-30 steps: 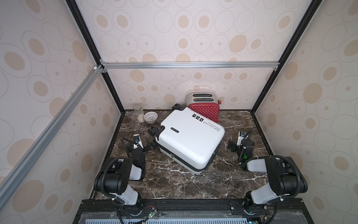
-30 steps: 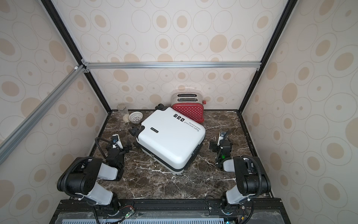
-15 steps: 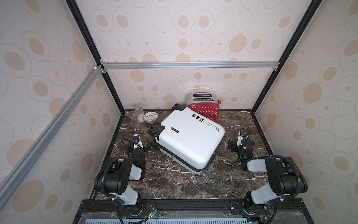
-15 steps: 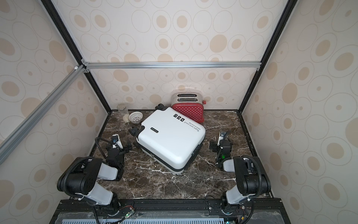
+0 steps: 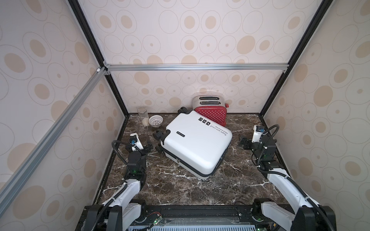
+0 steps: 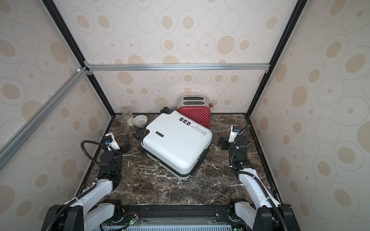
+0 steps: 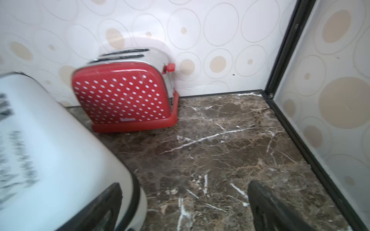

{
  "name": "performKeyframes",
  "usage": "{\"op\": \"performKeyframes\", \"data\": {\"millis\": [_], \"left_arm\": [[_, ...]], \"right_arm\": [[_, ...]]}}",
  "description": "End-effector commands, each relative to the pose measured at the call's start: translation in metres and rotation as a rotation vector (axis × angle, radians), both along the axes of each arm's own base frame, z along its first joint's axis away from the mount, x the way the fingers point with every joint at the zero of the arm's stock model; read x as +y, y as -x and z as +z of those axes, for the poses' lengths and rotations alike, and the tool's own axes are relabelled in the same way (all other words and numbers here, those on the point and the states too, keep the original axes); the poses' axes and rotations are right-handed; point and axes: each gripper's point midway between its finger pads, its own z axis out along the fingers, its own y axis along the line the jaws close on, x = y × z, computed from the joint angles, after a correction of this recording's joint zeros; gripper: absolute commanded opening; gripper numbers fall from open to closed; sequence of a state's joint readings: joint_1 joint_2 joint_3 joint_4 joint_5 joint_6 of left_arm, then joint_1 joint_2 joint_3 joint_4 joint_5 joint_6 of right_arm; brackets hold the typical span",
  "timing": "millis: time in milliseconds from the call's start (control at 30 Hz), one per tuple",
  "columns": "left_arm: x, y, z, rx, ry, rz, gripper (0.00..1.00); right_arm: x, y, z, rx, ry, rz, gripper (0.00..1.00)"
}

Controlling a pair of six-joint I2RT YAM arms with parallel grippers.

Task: Open the suitcase zippers
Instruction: Adjust the suitcase at the center of the board.

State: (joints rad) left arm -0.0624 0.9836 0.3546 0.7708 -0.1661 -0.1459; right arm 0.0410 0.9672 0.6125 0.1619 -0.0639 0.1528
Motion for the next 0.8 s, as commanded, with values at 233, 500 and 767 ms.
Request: {"op": "performKeyframes", "data": {"millis": [233,500,767], "left_arm": [[-0.082,-0.026,0.027,0.271,0.141,-0.467,0.83],[-0.118,-0.042,0.028,0.297,0.175,-0.678,0.78],[-0.148,-0.039,0.025,0.302,0.187,-0.853,0.79]], "right_arm": [[0.089,0.088,-0.014,0.396,-0.238,0.23,1.0],[0.139,0.115,-0.035,0.5,-0.392,0.376,1.0],[0.167,0.103,-0.036,0.517,-0.476,0.479,1.0]]}}
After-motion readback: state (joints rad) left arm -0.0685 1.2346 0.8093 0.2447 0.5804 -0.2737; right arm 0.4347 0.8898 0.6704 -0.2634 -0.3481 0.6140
